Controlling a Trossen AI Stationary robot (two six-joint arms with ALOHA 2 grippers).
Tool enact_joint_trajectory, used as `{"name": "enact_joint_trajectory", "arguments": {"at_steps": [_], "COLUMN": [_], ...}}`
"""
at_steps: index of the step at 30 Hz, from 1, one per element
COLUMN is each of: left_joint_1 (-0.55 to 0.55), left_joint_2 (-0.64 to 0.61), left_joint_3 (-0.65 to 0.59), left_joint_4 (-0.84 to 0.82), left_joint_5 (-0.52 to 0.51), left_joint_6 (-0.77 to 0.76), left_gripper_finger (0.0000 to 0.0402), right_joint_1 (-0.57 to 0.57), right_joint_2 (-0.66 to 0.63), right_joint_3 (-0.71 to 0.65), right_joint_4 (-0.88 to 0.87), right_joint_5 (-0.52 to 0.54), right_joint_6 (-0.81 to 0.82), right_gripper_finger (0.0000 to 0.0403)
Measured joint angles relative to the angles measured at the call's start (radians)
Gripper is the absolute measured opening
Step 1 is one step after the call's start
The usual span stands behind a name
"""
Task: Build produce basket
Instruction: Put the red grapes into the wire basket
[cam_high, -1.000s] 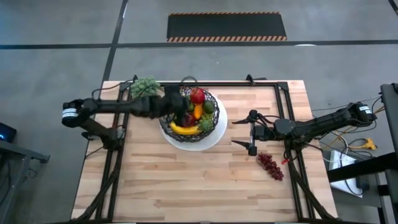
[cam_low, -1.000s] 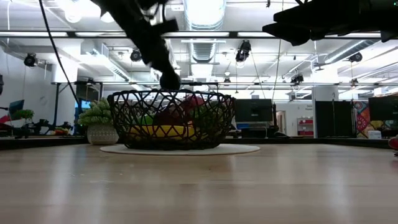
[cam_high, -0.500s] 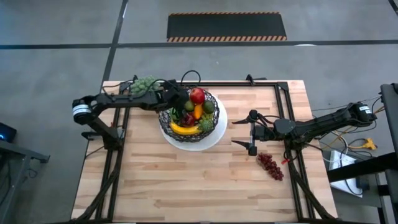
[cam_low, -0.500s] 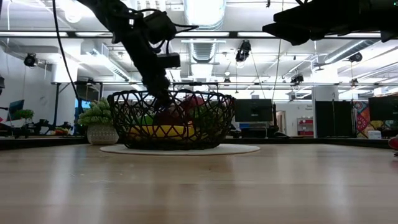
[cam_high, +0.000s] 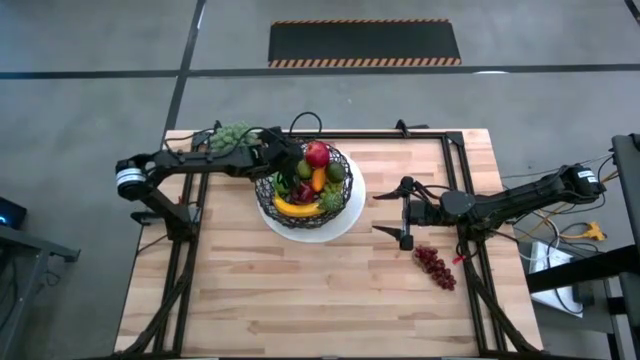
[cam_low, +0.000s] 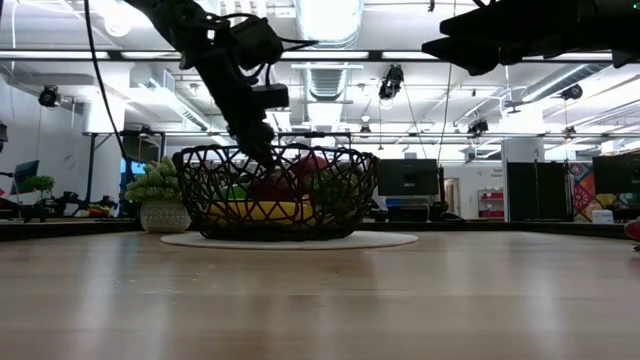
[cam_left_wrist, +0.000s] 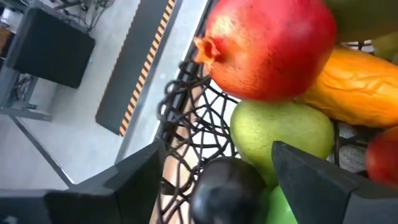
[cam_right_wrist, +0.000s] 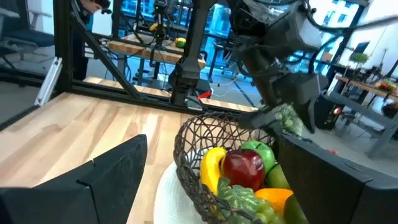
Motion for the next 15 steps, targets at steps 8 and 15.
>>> {"name": "enact_joint_trajectory", "arguments": {"at_steps": [8, 15], "left_joint_1": [-0.076, -0.232], "left_joint_2": [-0.131, -0.273], "left_joint_3": [0.003, -0.040], "left_joint_4": [0.002, 0.121], "left_joint_5": [0.023, 0.162], "left_joint_6": [-0.014, -0.088], "left_gripper_finger": [0.0279, 0.0279], "right_joint_1": [0.004, 0.066], "right_joint_2": [0.000, 0.048], "right_joint_3": [0.007, 0.142], "right_joint_4": [-0.135, -0.537], "right_joint_5": [-0.070, -0.110], "right_joint_6": [0.383, 0.792], "right_gripper_finger": [0.0345, 0.0345]}}
